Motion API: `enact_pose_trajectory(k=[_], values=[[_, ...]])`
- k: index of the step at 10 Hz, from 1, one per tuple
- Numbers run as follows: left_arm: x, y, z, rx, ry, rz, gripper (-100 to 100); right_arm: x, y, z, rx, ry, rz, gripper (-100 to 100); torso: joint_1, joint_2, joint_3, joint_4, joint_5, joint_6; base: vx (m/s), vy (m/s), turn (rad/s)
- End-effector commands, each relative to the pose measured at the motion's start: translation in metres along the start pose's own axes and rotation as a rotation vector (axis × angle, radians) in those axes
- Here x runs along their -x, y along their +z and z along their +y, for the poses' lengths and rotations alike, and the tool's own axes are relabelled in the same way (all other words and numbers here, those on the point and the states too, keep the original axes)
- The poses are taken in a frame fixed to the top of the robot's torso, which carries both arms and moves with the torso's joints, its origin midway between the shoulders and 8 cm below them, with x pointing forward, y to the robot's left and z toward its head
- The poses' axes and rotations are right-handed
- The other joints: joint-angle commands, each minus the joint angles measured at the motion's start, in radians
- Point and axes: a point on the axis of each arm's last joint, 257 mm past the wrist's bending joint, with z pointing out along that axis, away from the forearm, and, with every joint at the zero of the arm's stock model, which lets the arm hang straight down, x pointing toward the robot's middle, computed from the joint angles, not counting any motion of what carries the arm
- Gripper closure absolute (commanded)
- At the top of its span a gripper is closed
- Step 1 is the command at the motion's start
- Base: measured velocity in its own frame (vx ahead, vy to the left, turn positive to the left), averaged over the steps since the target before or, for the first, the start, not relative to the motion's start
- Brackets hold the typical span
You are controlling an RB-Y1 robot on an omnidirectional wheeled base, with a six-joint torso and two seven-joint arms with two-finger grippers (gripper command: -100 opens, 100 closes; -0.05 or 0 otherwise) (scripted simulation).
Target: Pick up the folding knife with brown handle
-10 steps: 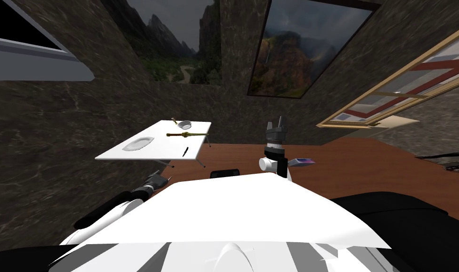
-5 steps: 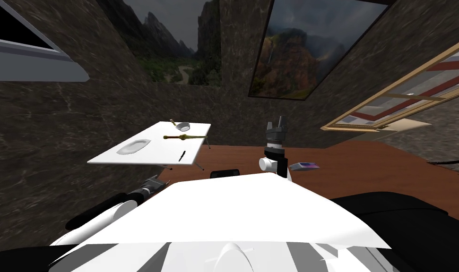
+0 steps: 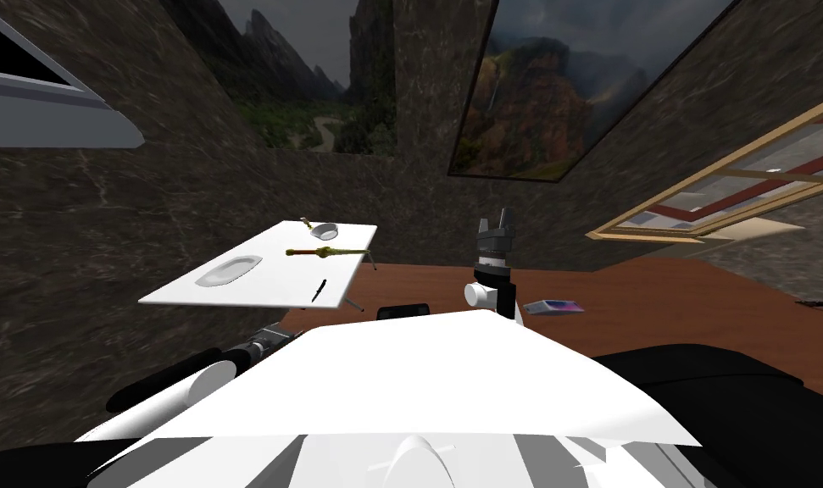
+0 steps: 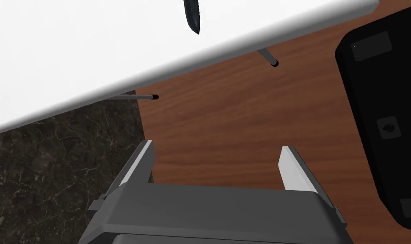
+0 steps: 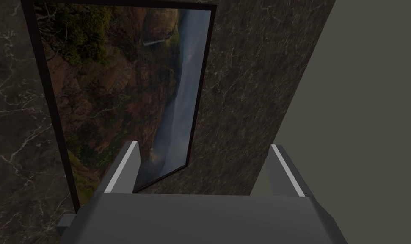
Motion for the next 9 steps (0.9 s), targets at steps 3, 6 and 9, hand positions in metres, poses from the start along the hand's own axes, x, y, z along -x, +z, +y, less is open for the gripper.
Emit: enact_pose_trajectory(k=[3, 6, 9], values=[[0.013, -0.002, 0.009, 0.070, -0.085, -0.056, -100, 0.000, 0.000, 0.000, 0.000, 0.000, 0.000, 0, 0.001, 0.001, 0.001, 0.000, 0.000, 0.000, 0.146, -0.006, 0.032], [0.021, -0.004, 0.017, 0.111, -0.121, -0.090, -100, 0.000, 0.000, 0.000, 0.000, 0.000, 0.000, 0, 0.001, 0.000, 0.000, 0.000, 0.000, 0.000, 0.150, -0.010, 0.028], [0.029, -0.008, 0.025, 0.159, -0.182, -0.136, -100, 0.000, 0.000, 0.000, 0.000, 0.000, 0.000, 0, 0.001, -0.005, -0.003, -0.001, 0.000, 0.000, 0.197, -0.002, 0.043]])
